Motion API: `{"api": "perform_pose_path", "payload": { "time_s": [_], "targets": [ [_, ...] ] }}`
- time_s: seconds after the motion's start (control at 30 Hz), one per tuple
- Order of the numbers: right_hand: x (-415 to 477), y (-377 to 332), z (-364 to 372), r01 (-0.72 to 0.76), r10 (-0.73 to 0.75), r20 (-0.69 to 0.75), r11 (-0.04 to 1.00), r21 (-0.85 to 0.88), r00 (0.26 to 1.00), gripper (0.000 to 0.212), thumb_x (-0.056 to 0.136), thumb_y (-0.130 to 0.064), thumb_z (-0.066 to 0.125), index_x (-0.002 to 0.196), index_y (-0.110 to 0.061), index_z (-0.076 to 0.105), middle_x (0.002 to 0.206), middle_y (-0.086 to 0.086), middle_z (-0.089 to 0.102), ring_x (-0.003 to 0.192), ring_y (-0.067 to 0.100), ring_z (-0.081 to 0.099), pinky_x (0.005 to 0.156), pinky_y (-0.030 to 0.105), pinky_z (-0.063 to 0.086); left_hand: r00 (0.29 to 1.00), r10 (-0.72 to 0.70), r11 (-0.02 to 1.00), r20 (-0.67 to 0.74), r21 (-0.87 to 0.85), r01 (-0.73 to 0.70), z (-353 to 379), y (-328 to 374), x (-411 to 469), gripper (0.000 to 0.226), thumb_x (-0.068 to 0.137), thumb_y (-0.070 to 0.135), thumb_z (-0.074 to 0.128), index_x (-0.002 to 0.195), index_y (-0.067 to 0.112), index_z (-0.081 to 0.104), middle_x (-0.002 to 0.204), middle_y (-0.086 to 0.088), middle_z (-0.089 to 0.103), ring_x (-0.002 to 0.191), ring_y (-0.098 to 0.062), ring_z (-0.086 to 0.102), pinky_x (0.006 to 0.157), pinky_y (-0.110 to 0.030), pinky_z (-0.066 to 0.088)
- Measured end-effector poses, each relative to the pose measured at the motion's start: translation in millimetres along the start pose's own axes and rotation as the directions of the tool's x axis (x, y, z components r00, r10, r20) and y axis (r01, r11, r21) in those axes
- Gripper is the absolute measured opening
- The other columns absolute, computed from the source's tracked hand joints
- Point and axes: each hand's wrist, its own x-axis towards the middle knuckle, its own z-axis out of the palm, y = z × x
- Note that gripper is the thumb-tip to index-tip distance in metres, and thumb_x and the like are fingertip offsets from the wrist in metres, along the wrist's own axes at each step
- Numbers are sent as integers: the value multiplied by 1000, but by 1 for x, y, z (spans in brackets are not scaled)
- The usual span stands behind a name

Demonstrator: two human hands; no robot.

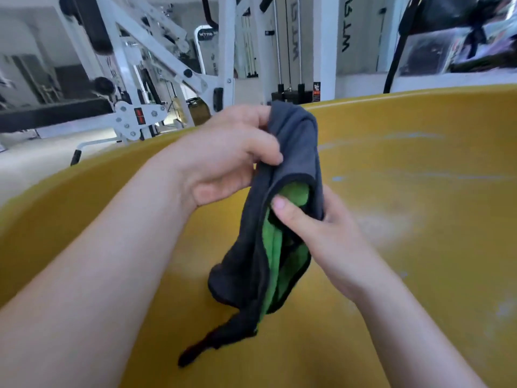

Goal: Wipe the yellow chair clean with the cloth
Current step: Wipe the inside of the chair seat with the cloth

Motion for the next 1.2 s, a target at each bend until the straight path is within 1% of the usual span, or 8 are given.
{"api": "perform_pose_path", "payload": {
  "time_s": [0.17, 0.33, 0.47, 0.6, 0.73, 0.9, 1.07, 1.2],
  "targets": [
    [-2, 0, -25, -273, 286, -70, 949, 157, 956, 22, 96, -17, 53, 107, -17, 72, 104, 1, 75, 102, 19, 68, 95, 40, 50, 978, -187, 962, -94, 185, 201, -25, -9, -14, 45, 75, -15, 62, 114, 9, 65, 90, -7, 75, 82, -19, 73, 63, -27, 59],
    [7, -2, -28, -177, 40, -247, 810, -559, 968, 31, 90, -23, 47, 61, -15, 46, 52, -12, 38, 51, 9, 37, 53, 30, 30, 907, -133, 796, -400, 502, 339, -20, -17, -12, 34, 68, 1, 82, 96, 17, 72, 84, -1, 76, 82, -18, 73, 66, -28, 59],
    [12, -6, -20, -395, 398, 42, 916, -78, 916, 55, 83, -71, 49, 111, -27, 68, 104, -8, 73, 97, 9, 68, 84, 35, 52, 897, -23, 815, -441, 511, 273, -3, -23, -6, 32, 66, 21, 86, 93, 12, 71, 85, -3, 76, 81, -19, 73, 74, -32, 59],
    [8, -1, -16, -257, 260, 77, 965, -53, 962, 21, 89, -9, 64, 110, -5, 66, 99, 14, 72, 82, 19, 68, 68, 28, 53, 894, -127, 874, -430, 378, 306, -15, -29, -7, 55, 62, 39, 83, 105, 7, 69, 95, -8, 76, 90, -23, 72, 81, -36, 58],
    [24, -4, -46, -242, 246, 16, 935, 258, 969, 42, 80, 5, 42, 113, -1, 67, 102, 20, 70, 89, 29, 67, 77, 37, 57, 896, -289, 908, -337, 201, 369, -59, -36, -23, 79, 49, 58, 84, 110, 11, 67, 103, -12, 73, 86, -22, 68, 72, -32, 53],
    [41, 68, -42, -451, 294, -378, 771, -449, 878, 40, 96, -27, 51, 135, -17, 50, 100, 11, 57, 101, 29, 58, 91, 36, 43, 810, -193, 719, -554, 482, 501, -60, -123, -10, 24, 78, 22, 78, 93, 15, 62, 56, -1, 56, 46, -10, 50, 55, -28, 44],
    [3, 123, 14, -377, 543, -147, 340, -862, 827, 94, 76, -87, 26, 147, -45, -18, 162, 10, -8, 147, 41, 0, 114, 55, 18, 767, -358, 695, -532, 397, 600, -46, -171, 1, 29, 86, -9, 50, 78, 17, 61, 66, -4, 55, 61, -17, 56, 69, -36, 57],
    [-20, 155, 61, -40, 309, 21, 190, -981, 951, 71, 94, -66, 23, 147, -43, -19, 161, 18, -8, 145, 46, 8, 106, 60, 29, 801, 177, 458, -571, 768, 447, -69, -138, 28, 30, 81, 0, 51, 92, 23, 67, 108, -5, 64, 107, -25, 58, 96, -34, 46]
  ]
}}
